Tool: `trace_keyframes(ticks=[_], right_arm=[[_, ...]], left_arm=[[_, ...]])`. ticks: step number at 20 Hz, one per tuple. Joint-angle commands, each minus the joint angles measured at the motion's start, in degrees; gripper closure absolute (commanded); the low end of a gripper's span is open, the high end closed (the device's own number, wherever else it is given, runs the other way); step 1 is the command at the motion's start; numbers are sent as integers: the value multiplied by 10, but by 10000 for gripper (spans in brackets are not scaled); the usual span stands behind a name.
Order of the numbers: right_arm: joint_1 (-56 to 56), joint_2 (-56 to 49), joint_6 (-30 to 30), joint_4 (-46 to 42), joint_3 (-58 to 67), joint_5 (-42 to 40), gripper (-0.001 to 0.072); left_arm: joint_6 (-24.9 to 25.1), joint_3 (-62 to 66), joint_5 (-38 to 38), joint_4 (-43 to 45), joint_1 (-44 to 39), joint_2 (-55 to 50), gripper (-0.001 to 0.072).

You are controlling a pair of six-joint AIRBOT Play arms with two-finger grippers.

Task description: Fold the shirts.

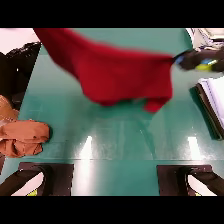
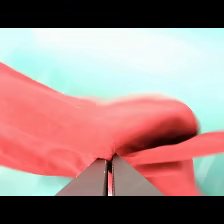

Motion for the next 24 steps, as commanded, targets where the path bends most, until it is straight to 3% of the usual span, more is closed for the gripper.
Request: trace_keyframes(ticks=[1,5,10,16,20,24], right_arm=[[-45,62,-6,-10,95,4,695],[-75,102,-10,-10,135,14,695],[-90,126,-9,-8,137,55,695],[-60,27,63,-9,96,176,695],[42,-75,81,-60,-33,92,695],[97,-194,83,-63,-99,-20,694]], left_arm=[[-1,103,14,1,2,61,683],[-4,197,19,-21,1,70,683],[-5,225,62,-87,2,70,684],[-10,149,83,2,2,15,684],[-52,83,-5,62,2,-133,683],[-52,71,-86,65,2,-332,683]])
